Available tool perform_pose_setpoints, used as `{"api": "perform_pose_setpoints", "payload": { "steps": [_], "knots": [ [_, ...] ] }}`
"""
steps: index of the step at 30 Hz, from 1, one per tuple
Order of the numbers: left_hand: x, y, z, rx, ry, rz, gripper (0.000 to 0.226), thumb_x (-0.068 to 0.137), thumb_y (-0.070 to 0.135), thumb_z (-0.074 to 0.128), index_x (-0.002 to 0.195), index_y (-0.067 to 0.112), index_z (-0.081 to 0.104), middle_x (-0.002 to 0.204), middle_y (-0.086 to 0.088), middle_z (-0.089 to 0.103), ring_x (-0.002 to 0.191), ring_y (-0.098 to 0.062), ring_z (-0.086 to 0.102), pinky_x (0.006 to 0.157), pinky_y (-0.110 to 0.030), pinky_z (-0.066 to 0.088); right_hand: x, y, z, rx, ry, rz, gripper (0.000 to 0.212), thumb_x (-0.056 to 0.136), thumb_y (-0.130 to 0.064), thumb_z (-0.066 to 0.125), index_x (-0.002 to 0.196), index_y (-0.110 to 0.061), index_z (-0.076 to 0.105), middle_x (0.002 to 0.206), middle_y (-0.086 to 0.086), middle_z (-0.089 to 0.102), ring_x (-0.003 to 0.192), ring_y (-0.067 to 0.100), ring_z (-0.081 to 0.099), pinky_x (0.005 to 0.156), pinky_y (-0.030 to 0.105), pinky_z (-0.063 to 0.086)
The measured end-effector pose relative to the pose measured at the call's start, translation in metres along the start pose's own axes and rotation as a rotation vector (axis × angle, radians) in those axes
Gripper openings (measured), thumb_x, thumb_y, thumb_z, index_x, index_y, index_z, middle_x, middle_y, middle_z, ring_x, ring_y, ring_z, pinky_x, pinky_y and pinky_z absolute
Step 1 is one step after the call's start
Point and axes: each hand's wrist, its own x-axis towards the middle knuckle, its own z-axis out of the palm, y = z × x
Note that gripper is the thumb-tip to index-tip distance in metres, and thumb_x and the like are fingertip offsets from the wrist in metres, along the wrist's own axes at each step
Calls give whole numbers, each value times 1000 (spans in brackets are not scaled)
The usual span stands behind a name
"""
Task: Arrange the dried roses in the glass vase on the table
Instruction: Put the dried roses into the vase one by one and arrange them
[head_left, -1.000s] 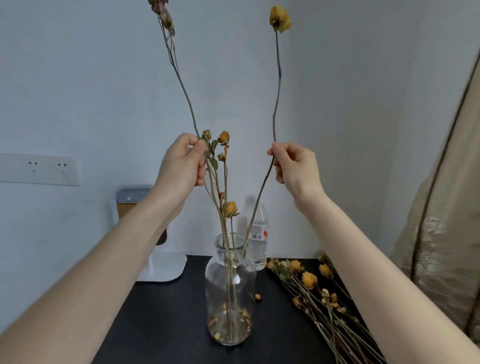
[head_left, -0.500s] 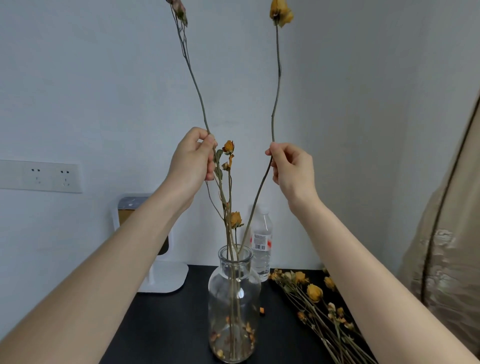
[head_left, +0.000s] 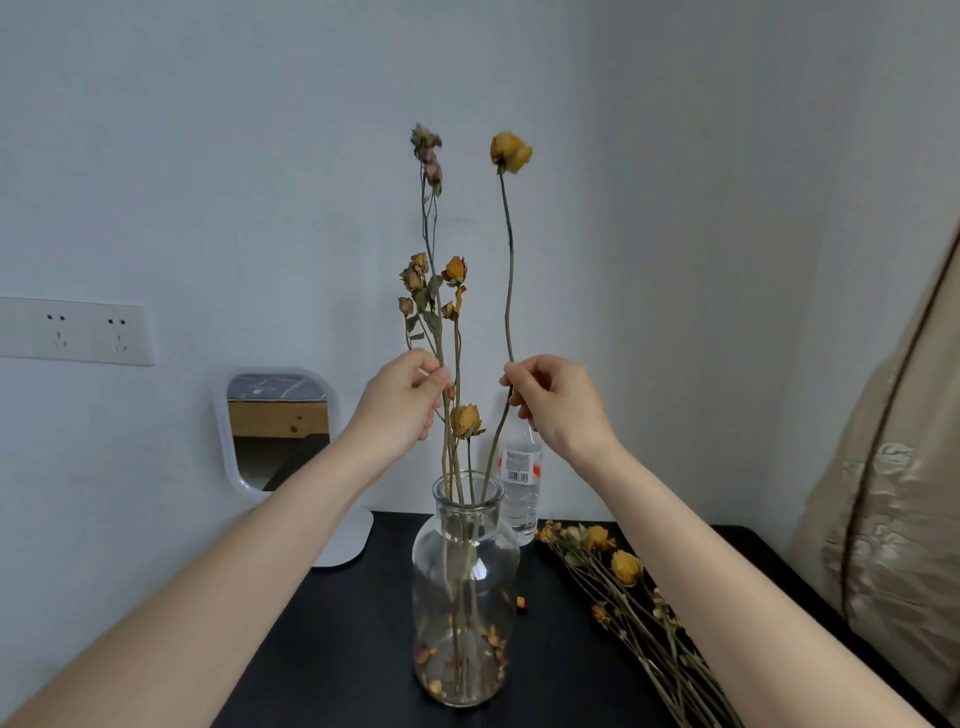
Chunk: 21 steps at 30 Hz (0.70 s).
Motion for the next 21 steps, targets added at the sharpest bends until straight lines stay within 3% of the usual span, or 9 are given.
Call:
{"api": "perform_pose_setpoints", "payload": {
  "steps": [6,10,14,21],
  "knots": [
    [-15,-21,8,101,-65,-65,15,92,21,54,89,10,63,65,1,50,54,-13,44,53,-23,38,-17,21,8,-96,-137,36,21,94,-22,54,83,-10,67,65,-3,60,53,4,52,47,7,40],
    [-26,-33,15,179,-99,-92,13,88,25,60,84,16,68,64,5,52,58,-8,46,54,-22,35,-26,30,14,-119,-181,58,20,92,-22,57,85,-8,69,65,-4,60,52,2,52,48,6,41],
    [-29,-40,17,225,-119,-95,13,85,25,64,88,17,73,72,8,61,74,-8,56,60,-17,39,-32,36,18,-160,-204,64,19,89,-25,61,83,-10,71,62,-11,57,53,-1,50,51,6,37],
    [-28,-43,19,345,-90,-70,20,82,32,66,87,14,75,66,12,58,67,-3,54,57,-14,35,-39,41,21,-228,-225,52,19,87,-30,64,82,-13,71,60,-9,52,53,3,43,48,8,34]
  ]
}}
